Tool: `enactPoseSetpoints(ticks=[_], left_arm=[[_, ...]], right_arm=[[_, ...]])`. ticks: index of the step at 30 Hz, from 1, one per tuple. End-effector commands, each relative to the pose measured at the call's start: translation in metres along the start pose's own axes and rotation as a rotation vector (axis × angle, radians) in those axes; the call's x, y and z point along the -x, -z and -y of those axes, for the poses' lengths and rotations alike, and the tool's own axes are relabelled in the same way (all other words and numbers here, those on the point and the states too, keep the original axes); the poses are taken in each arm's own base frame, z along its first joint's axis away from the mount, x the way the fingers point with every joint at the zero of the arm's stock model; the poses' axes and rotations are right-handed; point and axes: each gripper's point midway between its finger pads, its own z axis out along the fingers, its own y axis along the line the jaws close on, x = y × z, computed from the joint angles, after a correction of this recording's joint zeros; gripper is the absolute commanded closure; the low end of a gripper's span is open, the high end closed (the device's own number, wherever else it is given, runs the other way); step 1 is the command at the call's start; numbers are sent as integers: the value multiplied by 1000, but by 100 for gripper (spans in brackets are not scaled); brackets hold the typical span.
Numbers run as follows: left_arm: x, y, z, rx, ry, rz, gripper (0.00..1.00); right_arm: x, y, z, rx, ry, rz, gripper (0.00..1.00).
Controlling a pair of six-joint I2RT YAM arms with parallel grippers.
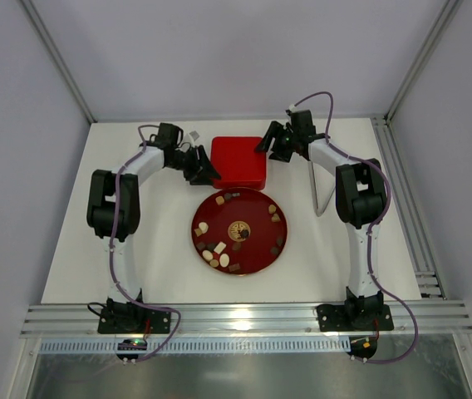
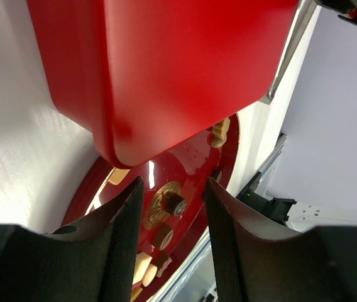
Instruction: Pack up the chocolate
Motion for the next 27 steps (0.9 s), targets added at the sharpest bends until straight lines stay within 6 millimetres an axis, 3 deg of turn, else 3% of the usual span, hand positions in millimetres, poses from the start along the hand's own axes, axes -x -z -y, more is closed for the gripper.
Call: enactPoseSetpoints(ticks=[1, 9, 23, 27], left_arm=[[-4, 12, 8, 10, -45, 16, 56], [-12, 11, -2, 31, -45, 4, 55], [26, -4, 5, -6, -34, 39, 52], [26, -4, 7, -11, -36, 35, 52]], right_arm=[[14, 0, -13, 28, 18, 44, 30], [13, 0, -13, 27, 19, 44, 30], [15, 1, -14, 31, 20, 48, 30], [15, 2, -14, 32, 23, 47, 30]])
